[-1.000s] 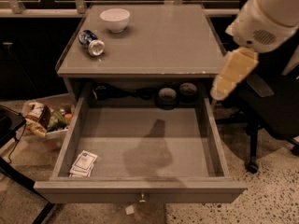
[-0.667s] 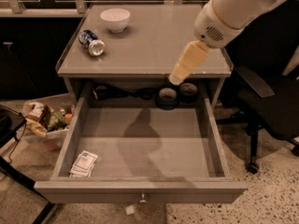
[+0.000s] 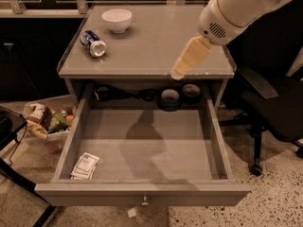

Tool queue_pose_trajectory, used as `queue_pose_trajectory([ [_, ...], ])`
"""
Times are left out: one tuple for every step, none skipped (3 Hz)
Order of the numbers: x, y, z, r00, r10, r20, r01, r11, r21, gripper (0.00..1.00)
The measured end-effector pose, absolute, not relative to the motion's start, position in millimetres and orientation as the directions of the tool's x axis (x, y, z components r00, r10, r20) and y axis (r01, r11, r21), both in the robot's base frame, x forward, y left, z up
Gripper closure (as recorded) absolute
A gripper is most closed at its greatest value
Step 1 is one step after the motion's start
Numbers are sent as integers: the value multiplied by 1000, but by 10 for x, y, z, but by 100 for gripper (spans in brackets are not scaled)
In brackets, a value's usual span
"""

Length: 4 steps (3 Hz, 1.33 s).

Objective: Place pepsi can into top drawer

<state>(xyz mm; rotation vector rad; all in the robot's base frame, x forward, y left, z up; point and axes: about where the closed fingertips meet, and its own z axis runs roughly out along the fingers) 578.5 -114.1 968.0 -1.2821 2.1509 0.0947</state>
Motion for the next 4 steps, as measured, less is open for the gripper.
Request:
queue_pose_trajectory([
  [5932,-1054,9653,-370,-737,-565,-782,576,-239,0],
  [6445,-624,9465,-387,-667,-637,-757,624,-194,0],
  [7006,33,9199,-376,-592,-713,-770,628,-116,0],
  [7395,729,9021,-350,-547,-760,-793,605,-70,0],
])
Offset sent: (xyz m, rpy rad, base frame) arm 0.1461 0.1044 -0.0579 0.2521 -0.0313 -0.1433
